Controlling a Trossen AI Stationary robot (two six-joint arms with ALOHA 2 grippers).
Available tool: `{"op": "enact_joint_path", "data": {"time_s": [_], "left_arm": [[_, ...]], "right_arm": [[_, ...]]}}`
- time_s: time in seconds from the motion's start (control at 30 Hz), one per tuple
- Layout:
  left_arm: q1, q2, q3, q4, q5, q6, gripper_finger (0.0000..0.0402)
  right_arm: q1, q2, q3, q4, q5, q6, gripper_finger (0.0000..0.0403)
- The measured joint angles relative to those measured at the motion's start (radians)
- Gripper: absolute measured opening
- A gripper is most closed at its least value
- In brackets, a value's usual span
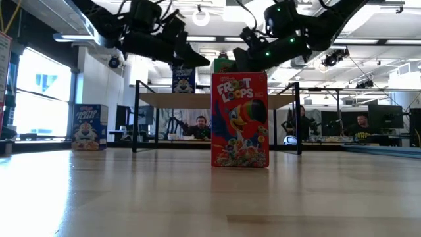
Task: Stack cereal on shelf
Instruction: Adjust the bottom green cereal box on the shelf
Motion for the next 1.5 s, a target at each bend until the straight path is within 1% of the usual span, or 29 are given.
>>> {"op": "enact_joint_path", "data": {"time_s": [0.1,0.23,0.33,0.5,0.87,1.07,1.2,1.3,1.4,1.43,1.47,1.5], "left_arm": [[-0.003,-0.030,-0.054,0.058,0.003,-0.026,0.0000],[-0.002,-0.071,-0.098,0.064,0.000,-0.039,0.0000],[-0.002,-0.090,-0.110,0.063,0.000,-0.039,0.0000],[-0.002,-0.089,-0.111,0.060,-0.001,-0.038,0.0000],[-0.002,-0.088,-0.111,0.056,-0.002,-0.039,0.0000],[-0.002,-0.088,-0.111,0.056,-0.002,-0.039,0.0000],[-0.002,-0.088,-0.127,0.080,0.005,-0.039,0.0000],[-0.002,-0.088,-0.168,0.139,0.006,-0.050,0.0000],[-0.002,-0.088,-0.200,0.177,0.007,-0.070,0.0000],[-0.002,-0.088,-0.206,0.179,0.008,-0.076,0.0000],[-0.002,-0.088,-0.212,0.184,0.008,-0.083,0.0000],[-0.002,-0.088,-0.214,0.185,0.008,-0.085,0.0000]], "right_arm": [[-0.012,0.025,0.046,-0.051,0.009,-0.038,0.0000],[-0.024,0.070,0.112,-0.131,-0.007,-0.070,0.0000],[-0.028,0.097,0.150,-0.154,-0.007,-0.085,0.0000],[-0.029,0.130,0.191,-0.156,-0.010,-0.088,0.0000],[-0.053,0.135,0.205,-0.147,-0.010,-0.082,0.0000],[-0.056,0.133,0.205,-0.135,-0.032,-0.083,0.0000],[-0.017,0.064,0.205,-0.226,-0.056,-0.087,0.0000],[0.027,-0.028,0.205,-0.368,-0.075,-0.083,0.0000],[0.073,-0.109,0.205,-0.543,-0.094,-0.038,0.0000],[0.086,-0.133,0.204,-0.600,-0.091,-0.024,0.0000],[0.098,-0.151,0.201,-0.638,-0.063,-0.005,0.0000],[0.107,-0.165,0.196,-0.663,-0.012,0.017,0.0000]]}}
